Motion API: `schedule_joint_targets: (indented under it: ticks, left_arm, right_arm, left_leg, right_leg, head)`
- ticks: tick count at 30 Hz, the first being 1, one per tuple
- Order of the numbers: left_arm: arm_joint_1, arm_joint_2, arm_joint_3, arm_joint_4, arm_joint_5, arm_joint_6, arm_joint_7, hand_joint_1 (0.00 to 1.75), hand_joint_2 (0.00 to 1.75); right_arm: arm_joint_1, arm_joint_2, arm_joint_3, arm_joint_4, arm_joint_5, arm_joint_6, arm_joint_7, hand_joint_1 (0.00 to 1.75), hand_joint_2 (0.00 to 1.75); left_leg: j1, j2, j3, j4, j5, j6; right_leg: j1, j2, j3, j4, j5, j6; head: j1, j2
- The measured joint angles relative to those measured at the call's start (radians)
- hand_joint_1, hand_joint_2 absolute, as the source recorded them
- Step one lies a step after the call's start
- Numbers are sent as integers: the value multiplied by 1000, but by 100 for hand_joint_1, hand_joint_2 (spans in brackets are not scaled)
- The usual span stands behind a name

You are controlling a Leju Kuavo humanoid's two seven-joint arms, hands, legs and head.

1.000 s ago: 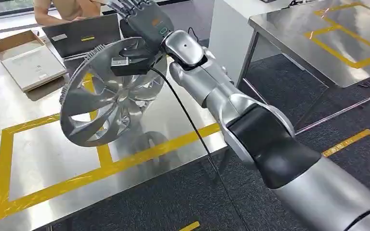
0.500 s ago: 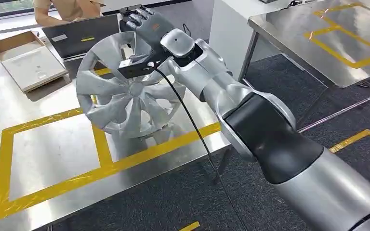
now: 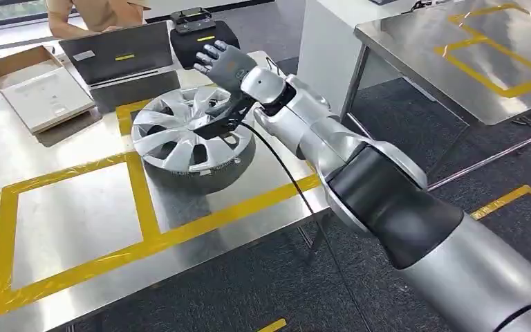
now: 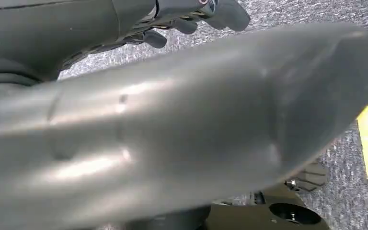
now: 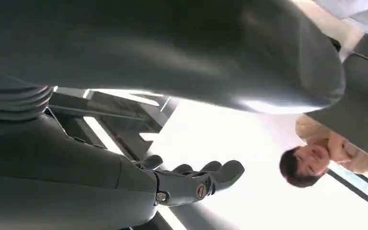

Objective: Take the parts from the cabinet and place them on the table.

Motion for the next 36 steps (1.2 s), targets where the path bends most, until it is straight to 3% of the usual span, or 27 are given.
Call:
schedule_joint_targets:
  ticks: [12, 13, 15, 16, 17, 18, 20, 21, 22, 23, 25, 26, 27, 28, 30, 31, 32, 34, 36]
  left_arm:
    - [0, 0, -4, 0, 18, 36, -16, 0, 0]
    - [0, 1, -4, 0, 19, 36, -17, 0, 0]
    - [0, 1, -4, 0, 22, 35, -29, 0, 0]
    - [0, -1, -4, 0, 23, 32, -37, 0, 0]
    - [-1, -1, -3, 0, 24, 32, -46, 0, 0]
    - [-2, -1, -3, 0, 25, 31, -55, 0, 0]
    - [-4, -1, -3, 0, 25, 31, -69, 0, 0]
    - [-5, -1, -3, 0, 24, 31, -72, 0, 0]
    - [-5, -1, -3, 0, 22, 31, -74, 0, 0]
    - [-5, -1, -3, 0, 22, 31, -76, 0, 0]
    - [-7, -1, -3, 0, 22, 35, -77, 0, 0]
    - [-8, 2, -3, -2, 22, 37, -77, 0, 0]
    - [-8, 1, -3, -4, 23, 39, -76, 0, 0]
    - [-8, 2, -3, -3, 26, 39, -76, 0, 0]
    - [-5, 3, -2, -5, 29, 40, -76, 0, 0]
    - [-5, 3, -2, -4, 28, 41, -76, 0, 0]
    - [-4, 3, -2, -4, 25, 40, -74, 0, 0]
    - [-5, 4, -2, -4, 23, 40, -69, 0, 0]
    - [-5, 5, -2, -4, 22, 39, -67, 0, 0]
  right_arm:
    - [3, -9, 20, 2, 0, -42, 2, 0, 0]
    - [3, -9, 21, 2, 0, -43, 2, 0, 0]
    - [0, -10, 22, 2, 0, -47, 2, 0, 0]
    - [-1, -14, 23, 2, 0, -50, 2, 0, 0]
    - [-3, -17, 24, 2, 0, -55, 1, 0, 0]
    - [-7, -18, 24, 2, -1, -60, 1, 0, 0]
    - [-7, -28, 26, 3, -3, -68, -6, 0, 0]
    - [-6, -33, 26, 5, -3, -73, -16, 0, 0]
    - [-7, -37, 27, 6, -2, -79, -31, 0, 0]
    - [-10, -40, 28, 6, -2, -85, -38, 0, 0]
    - [-22, -42, 30, 6, 1, -92, -47, 0, 0]
    - [-25, -44, 30, 6, 1, -95, -48, 0, 0]
    - [-27, -45, 31, 6, 2, -96, -52, 0, 0]
    - [-27, -47, 32, 6, 2, -98, -51, 0, 0]
    - [-27, -48, 33, 6, 2, -102, -52, 0, 0]
    - [-30, -48, 33, 6, 1, -108, -52, 0, 0]
    - [-30, -45, 33, 6, 1, -112, -53, 0, 0]
    - [-30, -46, 33, 6, 2, -116, -53, 0, 0]
    - [-27, -46, 34, 6, 5, -127, -59, 0, 0]
  left_leg:
    - [0, 0, 0, 0, 0, 0]
    - [-9, 1, -1, 6, -6, 8]
    - [-6, 0, 5, -9, 5, 16]
    - [7, 6, 14, -28, 15, 19]
    - [5, 7, 17, -37, 19, 22]
    - [5, 10, 15, -38, 21, 25]
    - [5, 10, 11, -35, 22, 25]
    - [6, 10, 8, -33, 23, 23]
    - [8, 10, 5, -31, 24, 20]
    - [11, 10, 1, -26, 25, 16]
    - [20, 12, -13, -8, 25, 0]
    - [17, 11, -21, 1, 26, -11]
    - [17, 8, -25, 4, 28, -20]
    - [15, 5, -27, 9, 31, -26]
    - [16, 3, -33, -2, 48, -46]
    - [20, 4, -40, -2, 51, -54]
    - [20, 7, -53, 19, 16, -56]
    - [19, 6, -93, 152, -93, -57]
    - [18, 6, -127, 286, -157, -57]
  right_leg:
    - [0, 0, 0, 0, 0, 0]
    - [-7, 0, 2, -9, 3, 8]
    - [-5, 0, 6, -14, 10, 17]
    - [-8, 1, 7, -5, 0, 17]
    - [-4, -1, -7, 22, -23, 18]
    - [-3, -1, -38, 83, -62, 19]
    - [-7, 0, -114, 250, -135, 24]
    - [-9, -1, -136, 296, -142, 27]
    - [-12, -1, -136, 293, -123, 30]
    - [-17, -1, -116, 247, -87, 34]
    - [-30, -6, -22, 64, -2, 50]
    - [-29, -5, -10, 27, -20, 56]
    - [-21, 10, -26, 55, 11, 34]
    - [-24, 9, -23, 43, -4, 23]
    - [-17, 10, -39, 52, 3, 1]
    - [-25, 7, -47, 45, 17, -15]
    - [-23, 7, -56, 44, 26, -22]
    - [-20, 7, -73, 44, 41, -33]
    - [-12, 7, -92, 45, 55, -37]
  head:
    - [0, 0]
    - [-1, 0]
    - [-1, 0]
    - [2, 0]
    - [3, 0]
    - [4, 0]
    - [5, 0]
    - [5, 0]
    - [5, 0]
    - [5, 0]
    - [5, 0]
    - [6, 0]
    - [8, 0]
    - [5, 0]
    - [8, 0]
    - [6, 0]
    - [5, 0]
    - [1, 0]
    - [0, 0]
